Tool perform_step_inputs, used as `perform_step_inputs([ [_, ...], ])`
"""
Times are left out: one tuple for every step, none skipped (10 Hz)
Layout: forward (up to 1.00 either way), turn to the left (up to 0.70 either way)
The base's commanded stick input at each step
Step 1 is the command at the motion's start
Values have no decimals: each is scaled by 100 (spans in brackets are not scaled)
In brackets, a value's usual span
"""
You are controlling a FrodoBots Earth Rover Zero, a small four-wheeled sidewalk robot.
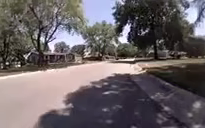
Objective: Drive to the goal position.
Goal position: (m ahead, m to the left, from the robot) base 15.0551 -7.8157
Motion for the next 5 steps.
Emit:
perform_step_inputs([
  [70,0],
  [70,0],
  [70,0],
  [70,0],
  [70,0],
])
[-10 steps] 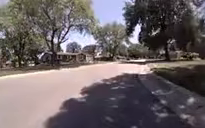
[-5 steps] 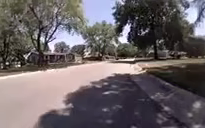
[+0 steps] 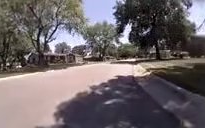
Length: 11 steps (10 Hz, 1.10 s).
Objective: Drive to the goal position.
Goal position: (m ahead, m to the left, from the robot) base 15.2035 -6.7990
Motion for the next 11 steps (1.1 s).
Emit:
perform_step_inputs([
  [70,0],
  [70,0],
  [70,0],
  [70,0],
  [70,-26],
  [70,-35],
  [70,-35],
  [70,-35],
  [70,-35],
  [70,-1],
  [70,0],
])
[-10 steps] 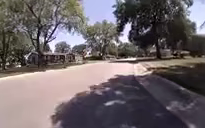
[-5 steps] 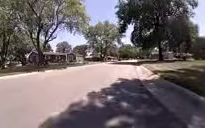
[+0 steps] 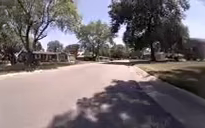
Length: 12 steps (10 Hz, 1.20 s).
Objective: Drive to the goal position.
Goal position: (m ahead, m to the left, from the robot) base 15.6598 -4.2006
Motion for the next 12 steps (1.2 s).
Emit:
perform_step_inputs([
  [70,0],
  [70,0],
  [70,0],
  [70,0],
  [70,0],
  [70,0],
  [70,0],
  [70,0],
  [70,0],
  [70,0],
  [70,0],
  [70,0],
])
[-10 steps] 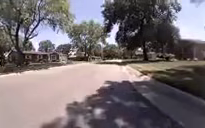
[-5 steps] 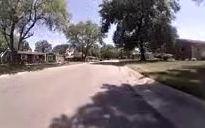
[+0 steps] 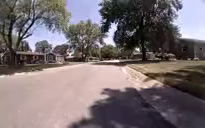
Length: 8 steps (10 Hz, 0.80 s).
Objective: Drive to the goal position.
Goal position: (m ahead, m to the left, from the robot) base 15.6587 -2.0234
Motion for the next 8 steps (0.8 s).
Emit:
perform_step_inputs([
  [70,0],
  [70,0],
  [70,0],
  [70,0],
  [70,0],
  [70,-15],
  [70,-31],
  [70,-35],
])
